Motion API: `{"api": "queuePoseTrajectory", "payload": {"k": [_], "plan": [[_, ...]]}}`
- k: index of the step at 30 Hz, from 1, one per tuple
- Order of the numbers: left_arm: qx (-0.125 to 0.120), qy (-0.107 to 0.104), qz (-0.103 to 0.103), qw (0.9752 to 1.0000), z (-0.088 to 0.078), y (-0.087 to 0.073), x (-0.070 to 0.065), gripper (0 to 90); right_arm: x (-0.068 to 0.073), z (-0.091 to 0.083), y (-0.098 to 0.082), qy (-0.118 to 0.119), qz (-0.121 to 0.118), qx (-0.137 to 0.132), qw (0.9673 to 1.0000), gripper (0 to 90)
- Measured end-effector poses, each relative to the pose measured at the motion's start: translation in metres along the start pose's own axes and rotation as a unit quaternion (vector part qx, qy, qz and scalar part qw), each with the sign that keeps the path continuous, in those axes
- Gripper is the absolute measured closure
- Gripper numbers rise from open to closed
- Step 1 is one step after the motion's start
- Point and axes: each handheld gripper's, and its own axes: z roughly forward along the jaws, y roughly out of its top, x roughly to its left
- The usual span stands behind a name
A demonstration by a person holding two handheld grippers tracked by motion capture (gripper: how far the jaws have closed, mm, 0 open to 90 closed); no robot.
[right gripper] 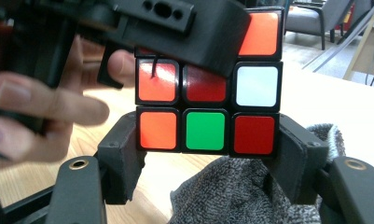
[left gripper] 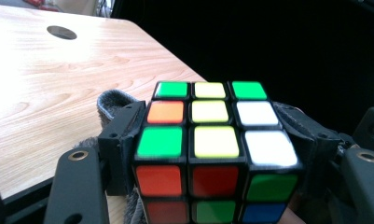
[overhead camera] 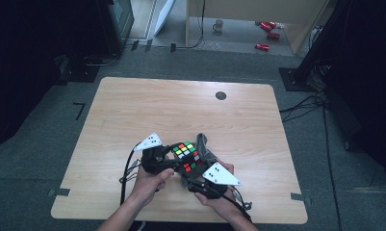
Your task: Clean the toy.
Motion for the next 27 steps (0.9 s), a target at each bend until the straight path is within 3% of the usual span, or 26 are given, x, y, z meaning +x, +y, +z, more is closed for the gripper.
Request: {"api": "queuePoseTrajectory", "payload": {"k": [4,5,9,15,21,27], "plan": [[0.02,0.008,0.003,0.9998,-0.0003,0.0029,0.0003,32.5,0.002,0.0015,-0.0029,0.002,-0.019,0.007,0.9998,33.9],[0.038,0.014,0.004,0.9992,0.0012,0.0035,0.0002,32.0,0.0025,0.0021,-0.0037,0.002,-0.023,0.008,0.9997,33.9],[0.058,0.012,0.003,0.9983,0.0025,0.0047,0.0007,31.6,0.003,0.002,-0.0056,-0.001,-0.037,0.011,0.9993,33.9],[0.067,0.012,0.008,0.9977,0.0033,0.0041,0.0008,32.5,0.0025,0.0021,-0.0082,-0.005,-0.054,0.009,0.9985,34.0],[0.063,0.017,0.016,0.9978,0.0023,0.0036,-0.0009,35.0,0.0024,0.0033,-0.0103,-0.007,-0.061,0.01,0.9981,33.9],[0.038,0.013,0.006,0.9992,-0.0017,0.0034,0.0012,35.2,0.001,0.0047,-0.0092,-0.006,-0.033,0.016,0.9993,32.1]]}}
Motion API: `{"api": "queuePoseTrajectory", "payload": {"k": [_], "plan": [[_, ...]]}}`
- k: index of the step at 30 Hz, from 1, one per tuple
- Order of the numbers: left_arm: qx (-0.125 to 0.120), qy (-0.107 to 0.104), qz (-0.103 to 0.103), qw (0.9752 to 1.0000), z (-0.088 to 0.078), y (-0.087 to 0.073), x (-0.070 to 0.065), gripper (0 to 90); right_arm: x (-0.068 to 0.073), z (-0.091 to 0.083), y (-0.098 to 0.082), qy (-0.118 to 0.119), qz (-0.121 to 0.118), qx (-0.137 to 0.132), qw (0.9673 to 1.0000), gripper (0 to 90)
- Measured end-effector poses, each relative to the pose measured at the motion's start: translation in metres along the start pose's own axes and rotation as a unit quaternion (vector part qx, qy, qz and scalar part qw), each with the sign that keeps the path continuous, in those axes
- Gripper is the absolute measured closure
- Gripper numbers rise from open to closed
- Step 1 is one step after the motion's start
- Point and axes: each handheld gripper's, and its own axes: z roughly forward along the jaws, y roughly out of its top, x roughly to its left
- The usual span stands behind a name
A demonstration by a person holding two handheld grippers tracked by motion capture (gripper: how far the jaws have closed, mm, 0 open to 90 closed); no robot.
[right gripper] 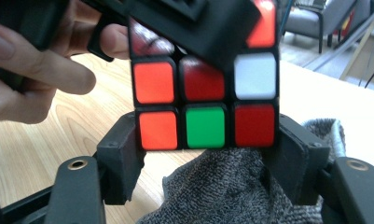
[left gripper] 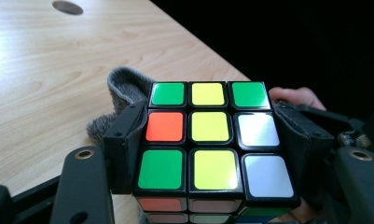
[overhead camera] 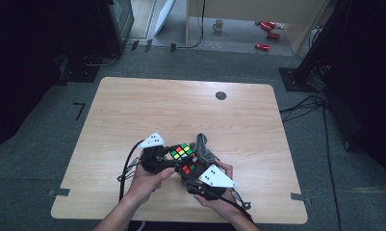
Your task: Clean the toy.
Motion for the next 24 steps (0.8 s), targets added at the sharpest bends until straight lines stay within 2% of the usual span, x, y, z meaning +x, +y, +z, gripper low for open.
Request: {"api": "queuePoseTrajectory", "payload": {"k": [3,4,5,6,7,8,9,10,11,14,16,19,24], "plan": [[-0.024,-0.003,0.003,0.9997,-0.004,0.001,0.001,35.3,-0.004,0.0,0.001,0.003,0.026,0.002,0.9996,30.5],[-0.038,-0.007,0.003,0.9992,-0.006,0.001,0.001,35.2,-0.006,0.0,0.001,0.007,0.048,0.004,0.9988,31.1],[-0.038,-0.007,0.003,0.9992,-0.006,0.001,0.001,35.2,-0.006,0.0,0.001,0.009,0.062,0.007,0.998,32.0],[-0.057,-0.013,0.001,0.9983,-0.009,0.001,0.001,35.2,-0.006,0.001,0.001,0.006,0.078,0.013,0.9969,33.6],[-0.057,-0.013,0.001,0.9983,-0.009,0.001,0.001,35.2,-0.006,0.001,0.001,0.006,0.078,0.013,0.9969,33.6],[-0.075,-0.011,0.005,0.9971,-0.011,0.001,0.001,35.2,-0.007,0.002,0.0,0.009,0.102,0.02,0.9945,37.2],[-0.075,-0.011,0.005,0.9971,-0.011,0.001,0.001,35.2,-0.007,0.002,0.0,0.009,0.102,0.02,0.9945,37.2],[-0.081,-0.008,0.007,0.9967,-0.013,0.001,0.001,35.2,-0.008,0.003,0.0,0.015,0.115,0.023,0.993,39.2],[-0.084,-0.008,0.007,0.9964,-0.013,0.0,0.001,35.2,-0.008,0.002,0.001,0.033,0.127,0.017,0.9912,42.0],[-0.084,-0.014,0.008,0.9963,-0.011,-0.002,0.0,35.2,-0.007,0.001,0.003,0.041,0.127,0.013,0.991,42.8],[-0.074,-0.014,0.014,0.997,-0.007,-0.003,-0.002,35.2,-0.006,0.0,0.005,0.046,0.128,0.009,0.9906,43.4],[-0.061,-0.018,0.018,0.9978,-0.003,-0.005,-0.004,35.2,-0.008,-0.003,0.007,0.044,0.117,0.002,0.9921,42.9],[-0.055,-0.023,0.015,0.9981,-0.002,-0.004,-0.004,35.2,-0.008,-0.004,0.007,0.038,0.1,0.001,0.9943,43.0]]}}
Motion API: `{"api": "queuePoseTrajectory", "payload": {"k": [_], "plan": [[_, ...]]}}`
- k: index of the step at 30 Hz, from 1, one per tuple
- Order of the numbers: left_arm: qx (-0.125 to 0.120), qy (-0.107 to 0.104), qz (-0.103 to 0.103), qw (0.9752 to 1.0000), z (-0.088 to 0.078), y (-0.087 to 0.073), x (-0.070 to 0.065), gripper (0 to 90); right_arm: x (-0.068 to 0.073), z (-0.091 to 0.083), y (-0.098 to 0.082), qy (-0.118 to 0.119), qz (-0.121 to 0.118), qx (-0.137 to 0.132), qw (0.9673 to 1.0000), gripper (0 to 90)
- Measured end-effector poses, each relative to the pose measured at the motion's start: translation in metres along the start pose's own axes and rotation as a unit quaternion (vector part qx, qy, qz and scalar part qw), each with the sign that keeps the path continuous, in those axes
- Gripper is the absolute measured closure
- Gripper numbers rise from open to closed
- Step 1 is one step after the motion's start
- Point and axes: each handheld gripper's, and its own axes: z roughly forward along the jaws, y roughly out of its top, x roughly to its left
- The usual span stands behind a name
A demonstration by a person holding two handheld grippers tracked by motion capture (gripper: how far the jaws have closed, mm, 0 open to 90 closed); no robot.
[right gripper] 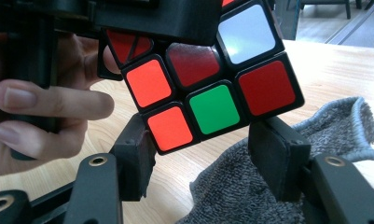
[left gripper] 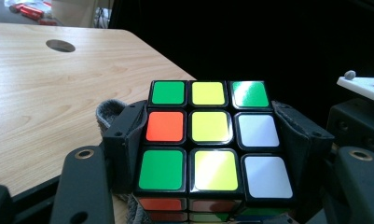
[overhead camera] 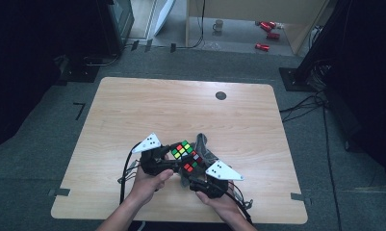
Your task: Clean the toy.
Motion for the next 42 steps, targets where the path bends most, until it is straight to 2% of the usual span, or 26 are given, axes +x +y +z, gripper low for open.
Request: {"api": "queuePoseTrajectory", "payload": {"k": [1,4,5,7,12,17,22,27,30,33,38,41,42], "plan": [[0.001,0.001,0.0,1.0,0.0,0.0,0.0,35.1,0.0,0.0,0.0,-0.008,-0.019,-0.001,0.9998,43.0],[0.016,0.0,-0.003,0.9999,0.0,0.002,0.002,35.1,0.0,-0.001,0.0,-0.016,-0.045,0.001,0.9988,43.5],[0.016,0.0,-0.003,0.9999,0.0,0.002,0.002,35.1,0.0,-0.001,0.0,-0.016,-0.045,0.001,0.9988,43.5],[0.022,-0.004,-0.007,0.9997,-0.001,0.003,0.003,35.0,-0.001,-0.002,-0.001,-0.021,-0.068,0.0,0.9975,44.2],[0.042,-0.013,-0.02,0.9988,-0.001,0.005,0.006,35.0,-0.006,-0.005,-0.001,-0.015,-0.102,-0.003,0.9946,44.2],[0.048,-0.012,-0.023,0.9985,0.0,0.005,0.007,35.1,-0.008,-0.005,-0.001,-0.012,-0.097,0.0,0.9953,44.7],[0.03,-0.014,-0.039,0.9987,-0.002,0.003,0.01,35.2,-0.01,-0.005,0.0,-0.011,-0.067,0.0,0.9977,46.5],[0.016,-0.025,-0.036,0.9989,-0.005,0.005,0.011,35.2,-0.013,-0.008,0.002,-0.017,-0.04,-0.013,0.999,51.9],[0.017,-0.029,-0.038,0.9987,-0.006,0.005,0.012,35.3,-0.018,-0.011,0.003,-0.024,-0.035,-0.022,0.9988,54.0],[0.019,-0.031,-0.038,0.9986,-0.006,0.005,0.012,35.3,-0.018,-0.012,0.004,-0.029,-0.042,-0.023,0.9984,54.7],[0.028,-0.033,-0.03,0.9986,-0.007,0.006,0.011,35.3,-0.018,-0.013,0.005,-0.033,-0.07,-0.026,0.9967,57.2],[0.032,-0.036,-0.029,0.9984,-0.007,0.006,0.012,35.3,-0.017,-0.013,0.004,-0.034,-0.078,-0.025,0.996,58.9],[0.034,-0.037,-0.029,0.9983,-0.007,0.006,0.012,35.3,-0.016,-0.013,0.004,-0.032,-0.088,-0.025,0.9952,60.5]]}}
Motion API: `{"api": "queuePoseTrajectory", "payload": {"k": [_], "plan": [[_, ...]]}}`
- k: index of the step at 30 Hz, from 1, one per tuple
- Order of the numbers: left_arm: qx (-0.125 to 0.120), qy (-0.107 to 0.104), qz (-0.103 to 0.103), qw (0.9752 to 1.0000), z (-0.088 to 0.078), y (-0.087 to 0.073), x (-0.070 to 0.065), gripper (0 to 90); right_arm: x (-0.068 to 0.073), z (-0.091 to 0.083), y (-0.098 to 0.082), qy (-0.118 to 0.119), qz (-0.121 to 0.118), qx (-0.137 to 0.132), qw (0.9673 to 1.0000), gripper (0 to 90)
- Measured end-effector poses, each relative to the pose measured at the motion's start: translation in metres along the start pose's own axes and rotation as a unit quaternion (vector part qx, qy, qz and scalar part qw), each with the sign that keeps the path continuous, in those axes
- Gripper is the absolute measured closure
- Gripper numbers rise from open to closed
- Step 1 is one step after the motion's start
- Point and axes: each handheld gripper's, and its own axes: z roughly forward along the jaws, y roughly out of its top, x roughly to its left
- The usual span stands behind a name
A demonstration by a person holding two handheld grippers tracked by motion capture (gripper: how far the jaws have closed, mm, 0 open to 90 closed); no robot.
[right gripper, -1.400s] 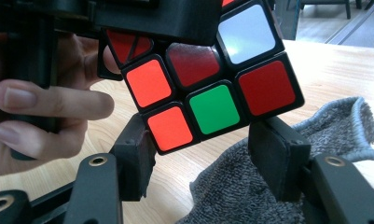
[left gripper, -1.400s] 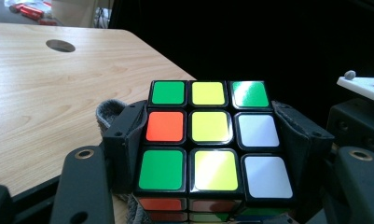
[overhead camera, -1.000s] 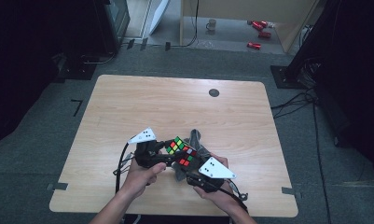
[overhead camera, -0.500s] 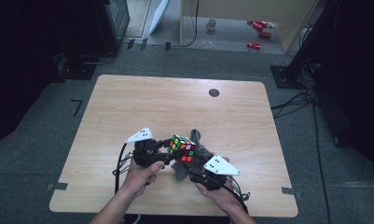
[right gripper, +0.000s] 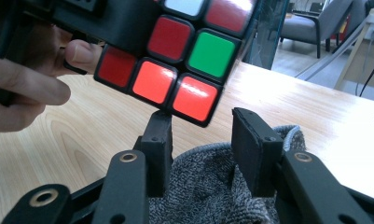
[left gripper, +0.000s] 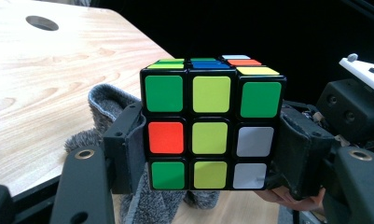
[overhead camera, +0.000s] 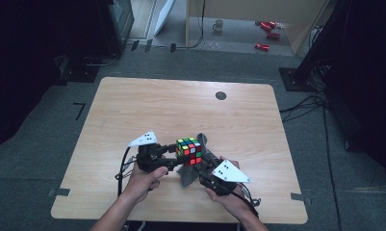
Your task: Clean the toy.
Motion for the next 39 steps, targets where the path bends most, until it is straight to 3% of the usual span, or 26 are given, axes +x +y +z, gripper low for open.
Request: {"api": "queuePoseTrajectory", "payload": {"k": [9,14,15,18,22,24,25,27,29,30,36,39], "plan": [[0.019,-0.005,-0.008,0.9998,0.001,-0.001,0.004,35.2,0.006,0.001,-0.002,0.008,-0.04,0.009,0.9991,63.1],[0.02,0.001,-0.005,0.9998,0.002,-0.001,0.002,35.0,0.006,0.002,-0.003,0.011,-0.041,0.012,0.999,63.0],[0.016,0.013,0.006,0.9998,0.001,-0.001,0.0,35.3,0.004,0.002,-0.002,0.022,-0.037,0.011,0.999,60.9],[0.011,0.016,0.005,0.9998,0.0,-0.002,0.002,35.3,-0.001,0.001,-0.001,0.044,-0.027,0.015,0.9985,58.6],[-0.01,0.011,-0.006,0.9999,-0.006,-0.002,0.008,35.4,-0.016,-0.002,-0.001,0.044,-0.004,0.02,0.9988,60.1],[-0.009,0.007,0.002,0.9999,-0.006,-0.003,0.009,35.4,-0.026,-0.002,-0.001,0.021,0.028,0.017,0.9992,69.2],[-0.009,0.007,0.002,0.9999,-0.006,-0.003,0.009,35.4,-0.026,-0.002,-0.001,0.021,0.028,0.017,0.9992,69.2],[-0.004,0.003,0.01,0.9999,-0.003,-0.005,0.007,35.4,-0.031,-0.003,0.002,0.0,0.066,0.014,0.9977,75.1],[0.002,-0.004,0.019,0.9998,0.002,-0.008,0.005,35.4,-0.036,-0.004,0.005,0.005,0.114,0.003,0.9935,79.2],[0.006,-0.01,0.027,0.9996,0.005,-0.01,0.002,35.4,-0.034,-0.004,0.007,0.015,0.124,0.009,0.9921,80.6],[0.013,-0.021,0.032,0.9992,0.007,-0.011,-0.001,35.3,-0.029,-0.002,0.008,0.021,0.135,0.015,0.9905,86.5],[0.019,-0.023,0.032,0.999,0.008,-0.011,-0.001,35.3,-0.028,-0.003,0.008,0.019,0.129,0.016,0.9914,88.5]]}}
